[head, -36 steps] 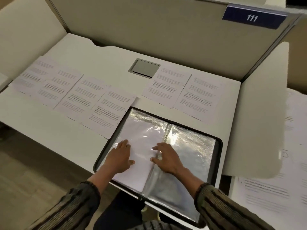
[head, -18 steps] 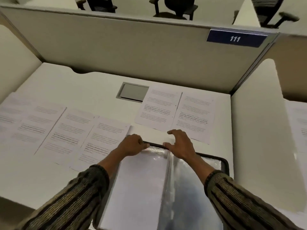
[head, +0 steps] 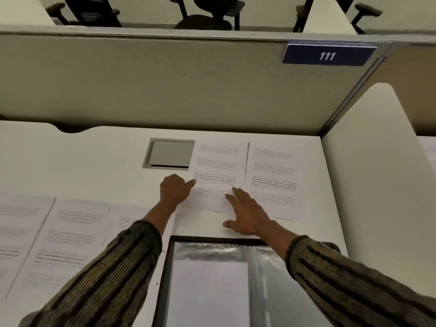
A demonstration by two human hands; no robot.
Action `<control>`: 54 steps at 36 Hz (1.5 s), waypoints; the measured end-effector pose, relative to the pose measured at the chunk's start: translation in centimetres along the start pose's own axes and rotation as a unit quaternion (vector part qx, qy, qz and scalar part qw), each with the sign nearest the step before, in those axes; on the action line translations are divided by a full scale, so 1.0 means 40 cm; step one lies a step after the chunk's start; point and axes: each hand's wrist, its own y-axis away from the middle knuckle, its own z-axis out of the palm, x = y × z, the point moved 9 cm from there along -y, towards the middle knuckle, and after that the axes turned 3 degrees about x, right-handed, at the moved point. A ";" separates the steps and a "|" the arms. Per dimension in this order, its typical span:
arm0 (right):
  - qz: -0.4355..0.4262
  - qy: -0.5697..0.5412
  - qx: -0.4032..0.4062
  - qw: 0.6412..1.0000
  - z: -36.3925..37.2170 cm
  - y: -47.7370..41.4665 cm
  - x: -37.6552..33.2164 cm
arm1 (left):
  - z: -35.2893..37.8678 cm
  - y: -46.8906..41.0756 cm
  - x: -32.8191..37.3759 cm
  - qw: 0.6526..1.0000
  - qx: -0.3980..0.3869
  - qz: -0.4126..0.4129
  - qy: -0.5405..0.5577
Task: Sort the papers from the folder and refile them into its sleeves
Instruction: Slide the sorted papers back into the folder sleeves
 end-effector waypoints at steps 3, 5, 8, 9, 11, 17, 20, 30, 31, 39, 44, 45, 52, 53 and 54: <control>-0.005 0.019 -0.016 1.000 0.014 -0.003 0.011 | 0.029 -0.031 -0.010 1.000 0.010 -0.024 0.012; -0.007 0.026 -0.018 0.999 0.018 -0.004 0.017 | 0.052 -0.045 -0.010 0.999 0.009 -0.039 0.008; -0.013 0.024 -0.009 1.000 0.018 -0.005 0.020 | 0.058 -0.029 0.021 0.998 0.013 -0.053 0.014; -0.013 0.021 -0.009 1.000 0.020 -0.005 0.021 | 0.059 -0.026 0.028 0.998 0.022 -0.057 0.019; -0.015 0.024 -0.011 1.000 0.023 -0.007 0.024 | 0.058 -0.021 0.037 0.996 0.039 -0.071 0.032; -0.026 0.033 0.000 0.999 0.024 -0.008 0.030 | 0.054 -0.027 0.013 0.986 0.043 -0.145 0.070; -0.024 -0.005 0.007 1.000 0.020 -0.009 0.037 | 0.050 -0.019 0.018 0.984 0.022 -0.144 0.100; 0.083 -0.229 0.206 0.948 -0.108 0.045 0.115 | -0.067 0.091 0.126 0.980 -0.012 0.019 0.198; 0.091 -0.253 0.213 0.939 -0.112 0.057 0.125 | -0.087 0.117 0.134 0.976 -0.009 0.027 0.215; 0.173 -0.584 0.137 0.782 -0.075 0.187 0.143 | -0.150 0.355 0.145 0.927 -0.093 0.055 0.359; 0.148 -0.640 0.015 0.753 -0.004 0.302 0.077 | -0.116 0.508 0.119 0.909 -0.157 0.059 0.383; 0.157 -0.671 -0.002 0.724 0.019 0.325 0.073 | -0.103 0.537 0.112 0.904 -0.170 0.058 0.387; 0.188 -0.783 -0.063 0.590 0.150 0.480 0.083 | 0.001 0.737 0.086 0.895 -0.238 0.057 0.372; 0.181 -0.801 -0.052 0.569 0.157 0.498 0.089 | 0.016 0.760 0.081 0.894 -0.249 0.056 0.368; 0.168 -0.809 -0.036 0.561 0.160 0.515 0.096 | 0.029 0.779 0.075 0.894 -0.258 0.053 0.362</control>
